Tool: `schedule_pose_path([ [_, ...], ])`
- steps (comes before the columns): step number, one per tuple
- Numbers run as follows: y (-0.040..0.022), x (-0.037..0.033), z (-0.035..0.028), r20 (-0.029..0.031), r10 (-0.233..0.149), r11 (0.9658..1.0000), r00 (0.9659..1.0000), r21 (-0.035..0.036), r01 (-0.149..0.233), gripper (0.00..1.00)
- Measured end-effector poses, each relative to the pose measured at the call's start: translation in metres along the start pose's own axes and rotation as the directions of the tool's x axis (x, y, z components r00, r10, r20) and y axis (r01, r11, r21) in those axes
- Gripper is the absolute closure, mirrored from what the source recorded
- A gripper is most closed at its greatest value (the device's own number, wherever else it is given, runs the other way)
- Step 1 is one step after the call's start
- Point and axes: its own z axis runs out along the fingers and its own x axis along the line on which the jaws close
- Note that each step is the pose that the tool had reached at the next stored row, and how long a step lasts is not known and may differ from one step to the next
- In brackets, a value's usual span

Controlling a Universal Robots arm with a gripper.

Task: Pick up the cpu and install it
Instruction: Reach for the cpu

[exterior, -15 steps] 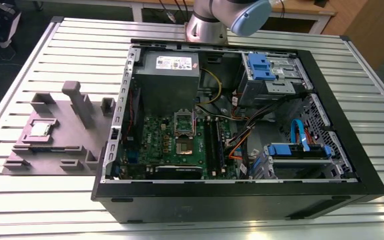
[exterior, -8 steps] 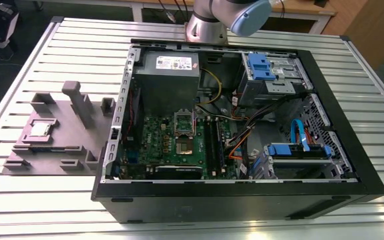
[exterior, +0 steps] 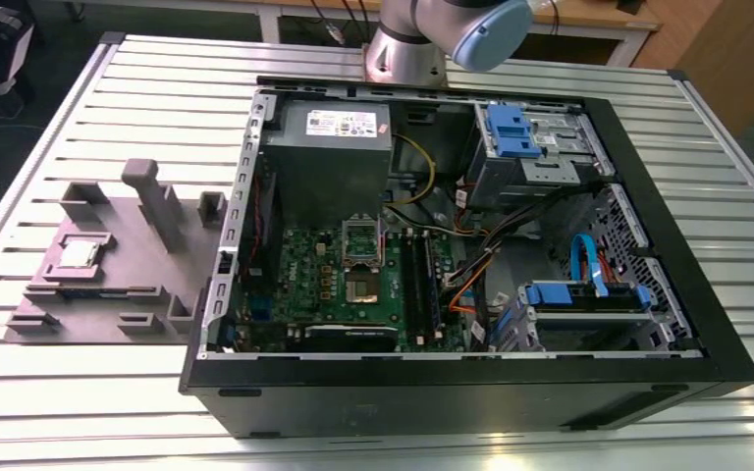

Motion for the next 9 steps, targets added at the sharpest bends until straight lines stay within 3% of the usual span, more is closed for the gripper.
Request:
schedule_pose_path([
  [9, -0.0003, 0.0037, 0.0005, 0.0000, 0.000, 1.0000, 1.0000, 0.0000, 0.000, 0.90],
])
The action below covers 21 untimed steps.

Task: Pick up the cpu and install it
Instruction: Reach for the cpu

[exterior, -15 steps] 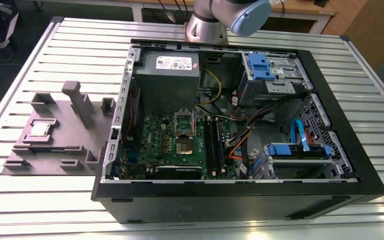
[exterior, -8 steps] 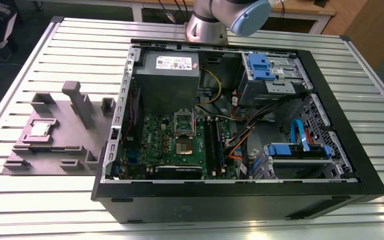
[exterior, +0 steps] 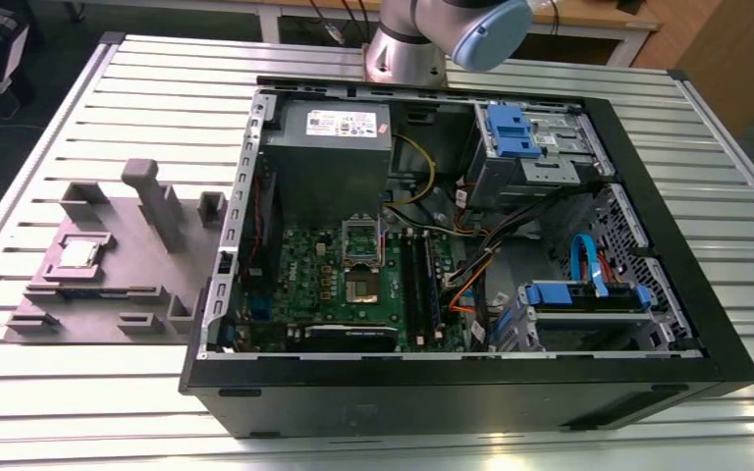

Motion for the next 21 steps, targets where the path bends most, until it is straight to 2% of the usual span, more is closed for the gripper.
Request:
schedule_pose_path([
  [21, -0.0006, 0.0080, 0.0008, 0.0000, 0.000, 1.0000, 1.0000, 0.0000, 0.000, 0.90],
])
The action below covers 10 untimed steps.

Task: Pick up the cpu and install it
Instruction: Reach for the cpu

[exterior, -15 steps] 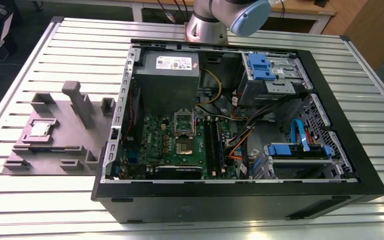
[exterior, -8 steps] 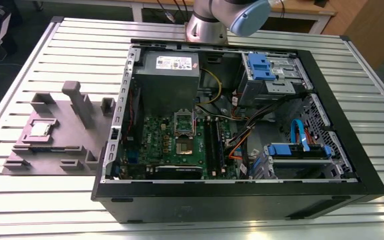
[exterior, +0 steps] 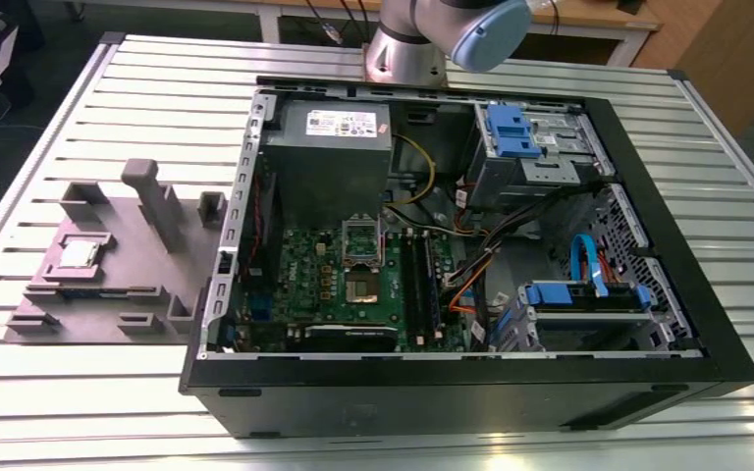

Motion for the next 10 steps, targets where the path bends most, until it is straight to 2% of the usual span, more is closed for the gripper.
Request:
schedule_pose_path([
  [8, 0.0000, 0.0000, 0.0000, -0.0001, 0.000, 1.0000, 1.0000, 0.0000, 0.000, 0.90],
  [10, -0.0002, 0.0023, -0.0001, 0.0000, 0.000, 1.0000, 1.0000, 0.0000, 0.000, 0.90],
])
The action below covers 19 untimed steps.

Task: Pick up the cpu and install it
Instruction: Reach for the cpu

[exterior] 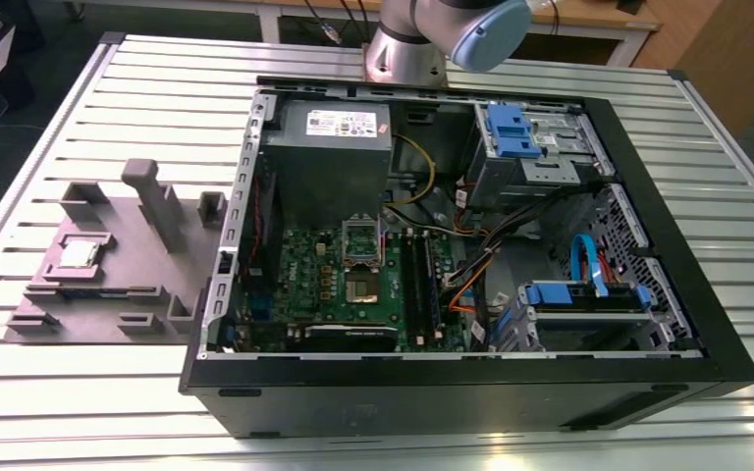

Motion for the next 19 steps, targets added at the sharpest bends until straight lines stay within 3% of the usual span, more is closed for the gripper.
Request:
schedule_pose_path([
  [8, -0.0001, 0.0002, 0.0003, 0.0001, 0.000, 1.0000, 1.0000, -0.0001, 0.000, 0.90],
  [15, -0.0004, 0.0010, 0.0074, 0.0001, 0.000, 1.0000, 1.0000, -0.0001, 0.000, 0.90],
  [19, -0.0004, 0.0011, 0.0075, -0.0001, 0.000, 1.0000, 1.0000, 0.0000, 0.000, 0.90],
])
